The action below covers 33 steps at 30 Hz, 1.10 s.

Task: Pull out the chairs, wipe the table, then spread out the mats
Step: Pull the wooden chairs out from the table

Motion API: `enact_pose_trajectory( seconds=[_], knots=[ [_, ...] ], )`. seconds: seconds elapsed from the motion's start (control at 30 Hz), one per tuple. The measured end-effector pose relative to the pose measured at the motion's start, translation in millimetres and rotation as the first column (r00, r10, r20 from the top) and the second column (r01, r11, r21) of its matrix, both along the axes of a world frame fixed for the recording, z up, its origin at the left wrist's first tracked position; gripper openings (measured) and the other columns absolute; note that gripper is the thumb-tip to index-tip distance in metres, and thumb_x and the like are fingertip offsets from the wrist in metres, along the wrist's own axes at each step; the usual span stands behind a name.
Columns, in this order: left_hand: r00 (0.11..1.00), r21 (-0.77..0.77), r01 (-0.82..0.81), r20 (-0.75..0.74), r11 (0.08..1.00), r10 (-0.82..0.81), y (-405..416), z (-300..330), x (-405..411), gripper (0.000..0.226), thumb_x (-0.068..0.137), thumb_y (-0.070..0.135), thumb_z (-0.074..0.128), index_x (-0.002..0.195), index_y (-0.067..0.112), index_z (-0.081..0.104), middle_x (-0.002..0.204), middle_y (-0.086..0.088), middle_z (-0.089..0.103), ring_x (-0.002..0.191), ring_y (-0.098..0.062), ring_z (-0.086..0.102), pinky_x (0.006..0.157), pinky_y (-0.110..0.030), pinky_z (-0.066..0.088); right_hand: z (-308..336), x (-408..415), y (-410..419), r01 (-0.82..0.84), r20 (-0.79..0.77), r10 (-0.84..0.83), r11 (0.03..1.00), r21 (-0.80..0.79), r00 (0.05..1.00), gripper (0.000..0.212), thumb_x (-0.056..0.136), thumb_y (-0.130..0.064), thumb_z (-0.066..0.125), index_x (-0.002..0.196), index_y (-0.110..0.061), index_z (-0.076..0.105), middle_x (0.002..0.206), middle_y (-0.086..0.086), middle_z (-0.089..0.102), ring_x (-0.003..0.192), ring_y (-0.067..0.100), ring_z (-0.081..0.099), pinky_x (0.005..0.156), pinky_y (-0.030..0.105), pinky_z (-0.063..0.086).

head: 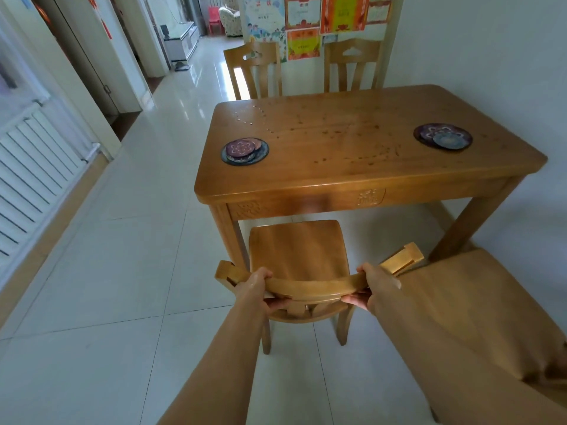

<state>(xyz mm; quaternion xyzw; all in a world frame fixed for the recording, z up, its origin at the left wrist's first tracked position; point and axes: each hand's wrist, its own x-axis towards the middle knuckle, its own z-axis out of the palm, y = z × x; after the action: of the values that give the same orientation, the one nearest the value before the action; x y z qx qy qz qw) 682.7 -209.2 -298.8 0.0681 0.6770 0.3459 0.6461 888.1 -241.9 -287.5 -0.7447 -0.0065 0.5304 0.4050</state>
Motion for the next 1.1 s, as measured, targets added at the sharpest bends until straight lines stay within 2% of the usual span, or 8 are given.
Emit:
enact_pose_trajectory(
  seconds=[0.17,0.33,0.43,0.63,0.8,0.93,1.0,1.1],
  knots=[
    [1.0,-0.015,0.002,0.008,1.0,-0.002,58.9,2.0,2.8,0.043,0.086,0.012,0.066,0.122,0.012,0.043,0.122,-0.019,0.048,0.109,-0.046,0.052,0.071,-0.059,0.058,-1.1,2.7,60.5,-0.02,-0.016,0.02,1.0,-0.002,1.0,0.038,0.085,-0.016,0.069,0.116,-0.008,0.05,0.094,0.019,0.06,0.075,0.04,0.067,0.057,0.047,0.06],
    [0.999,-0.002,-0.011,0.033,1.0,0.011,113.1,1.5,8.5,0.037,0.088,0.01,0.065,0.116,0.011,0.042,0.111,-0.019,0.048,0.098,-0.042,0.052,0.076,-0.059,0.057,-3.5,9.1,118.7,-0.026,-0.024,0.027,1.0,0.008,0.999,0.038,0.085,-0.016,0.069,0.117,-0.009,0.049,0.098,0.02,0.06,0.077,0.04,0.066,0.049,0.046,0.057],
    [0.998,0.003,-0.04,0.052,0.999,0.039,143.5,2.9,11.6,0.037,0.087,0.008,0.065,0.117,0.01,0.044,0.113,-0.019,0.048,0.101,-0.043,0.052,0.075,-0.06,0.056,-4.4,14.9,153.1,-0.039,-0.047,0.04,0.999,0.022,0.998,0.037,0.086,-0.015,0.068,0.117,-0.007,0.049,0.098,0.021,0.059,0.079,0.04,0.066,0.047,0.046,0.056],
    [0.998,0.02,-0.05,0.043,0.999,0.05,197.9,2.3,16.0,0.035,0.087,0.009,0.065,0.118,0.009,0.046,0.12,-0.02,0.05,0.102,-0.044,0.055,0.072,-0.06,0.057,-7.8,24.4,210.7,-0.057,-0.111,0.064,0.996,0.064,0.992,0.038,0.088,-0.011,0.065,0.122,-0.007,0.047,0.102,0.023,0.057,0.084,0.04,0.064,0.066,0.055,0.059],
    [0.998,0.024,-0.053,0.031,0.998,0.053,228.4,1.2,17.7,0.039,0.087,0.009,0.066,0.121,0.009,0.046,0.119,-0.021,0.051,0.097,-0.043,0.057,0.068,-0.057,0.058,-13.2,26.8,242.4,-0.079,-0.106,0.088,0.993,0.087,0.99,0.044,0.09,-0.015,0.066,0.128,-0.011,0.044,0.111,0.021,0.056,0.087,0.038,0.063,0.072,0.054,0.06],
    [0.999,0.027,-0.036,0.01,0.999,0.036,244.3,1.2,17.2,0.038,0.086,0.01,0.066,0.119,0.01,0.046,0.121,-0.021,0.051,0.104,-0.043,0.057,0.062,-0.055,0.058,-19.0,26.3,257.8,-0.078,-0.104,0.089,0.991,0.106,0.991,0.052,0.088,-0.018,0.068,0.133,-0.012,0.041,0.105,0.02,0.056,0.079,0.034,0.065,0.063,0.049,0.061],
    [0.999,0.028,-0.035,0.003,0.999,0.035,248.9,2.2,17.0,0.036,0.086,0.01,0.066,0.117,0.009,0.047,0.121,-0.021,0.051,0.105,-0.042,0.057,0.063,-0.055,0.058,-18.7,25.6,261.3,-0.069,-0.108,0.082,0.991,0.115,0.991,0.055,0.088,-0.021,0.07,0.133,-0.012,0.041,0.11,0.022,0.057,0.081,0.036,0.065,0.056,0.047,0.06],
    [0.999,0.027,-0.037,-0.008,0.999,0.037,254.7,1.0,16.6,0.034,0.087,0.011,0.066,0.115,0.009,0.047,0.12,-0.021,0.053,0.102,-0.042,0.058,0.068,-0.055,0.058,-18.6,25.9,266.9,-0.078,-0.106,0.09,0.99,0.118,0.99,0.056,0.088,-0.026,0.071,0.133,-0.014,0.039,0.116,0.022,0.056,0.085,0.037,0.066,0.056,0.048,0.061]
  ],
)
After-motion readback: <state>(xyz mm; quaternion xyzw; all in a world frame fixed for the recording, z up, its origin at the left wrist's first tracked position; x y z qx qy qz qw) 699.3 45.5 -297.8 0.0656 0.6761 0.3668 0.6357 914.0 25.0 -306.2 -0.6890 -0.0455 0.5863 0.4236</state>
